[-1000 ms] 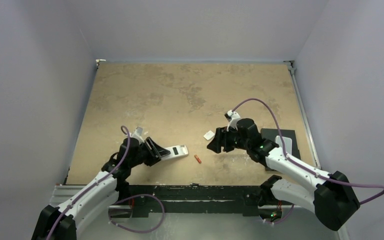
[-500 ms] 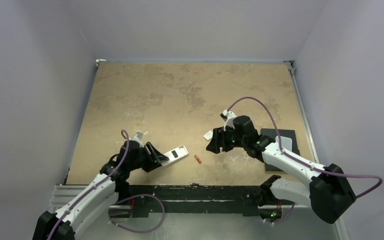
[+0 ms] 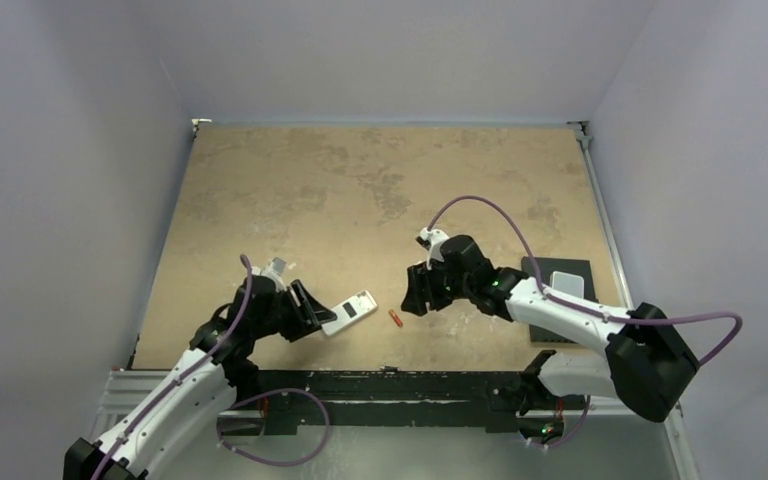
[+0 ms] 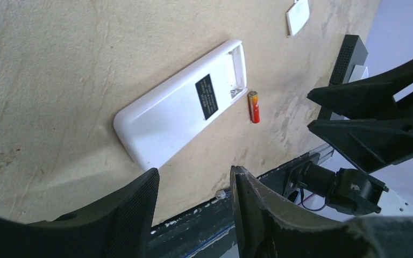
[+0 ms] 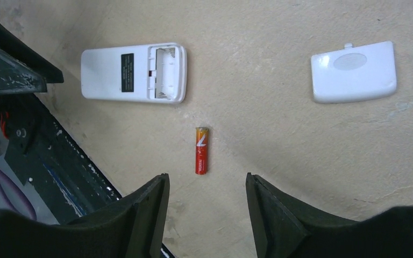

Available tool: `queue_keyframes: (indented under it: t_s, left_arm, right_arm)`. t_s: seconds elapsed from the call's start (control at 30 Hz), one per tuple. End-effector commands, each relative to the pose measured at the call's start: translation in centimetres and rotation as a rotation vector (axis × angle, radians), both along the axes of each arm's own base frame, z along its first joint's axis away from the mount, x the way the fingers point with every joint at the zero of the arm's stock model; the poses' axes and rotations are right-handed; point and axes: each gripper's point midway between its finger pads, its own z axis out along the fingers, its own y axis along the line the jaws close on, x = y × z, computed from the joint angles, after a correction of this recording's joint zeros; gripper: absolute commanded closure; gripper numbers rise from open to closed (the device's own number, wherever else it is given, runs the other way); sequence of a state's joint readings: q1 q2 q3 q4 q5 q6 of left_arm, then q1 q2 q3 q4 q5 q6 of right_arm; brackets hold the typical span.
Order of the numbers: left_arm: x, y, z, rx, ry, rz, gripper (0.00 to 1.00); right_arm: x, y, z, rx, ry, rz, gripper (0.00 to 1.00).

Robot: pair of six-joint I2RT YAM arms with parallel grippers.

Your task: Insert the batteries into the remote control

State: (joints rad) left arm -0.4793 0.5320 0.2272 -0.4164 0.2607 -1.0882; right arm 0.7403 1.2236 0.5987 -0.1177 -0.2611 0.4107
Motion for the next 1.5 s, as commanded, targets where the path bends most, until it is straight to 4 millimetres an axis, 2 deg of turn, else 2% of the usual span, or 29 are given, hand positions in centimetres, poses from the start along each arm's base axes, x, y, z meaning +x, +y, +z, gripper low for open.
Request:
queue_keyframes:
  t_s: [0.0,0.2,0.4,0.77,1.2,1.47]
  left_arm:
    - [0.3,-0.2,2.3,0.008,-0.056,-0.036,0.49]
    - [1.0,-0.5,4.5,0.027,-0.113,-0.077,0.49]
    - [1.5,-0.8,6.0,0.037,-0.16,-0.11,0.49]
    - [1.4,-0.8,6.9,0.043,-0.198,-0.143,0.49]
    - [1.0,-0.8,7.2,0.038,-0.206,-0.157,0.48]
    - [1.1,-0.9,7.0,0.038,-0.203,-0.159,0.48]
  right_arm:
    - [0.9,1.4,1.2,-0.024,-0.062,-0.004,0.39]
    - [0.7,2.0,0.4,-0.094,-0.063,-0.008,0.46]
    - [0.1,2.6,-0.7,-0.156,-0.058,0.005,0.47]
    - [-0.7,5.0,-2.4,-0.264,-0.059,0.049,0.54]
    - [-0.4,4.2,-4.2,-0.394,-0.07,0.018,0.61]
    - [-1.0,4.6,-5.0,-0.406,-0.066,0.038,0.72]
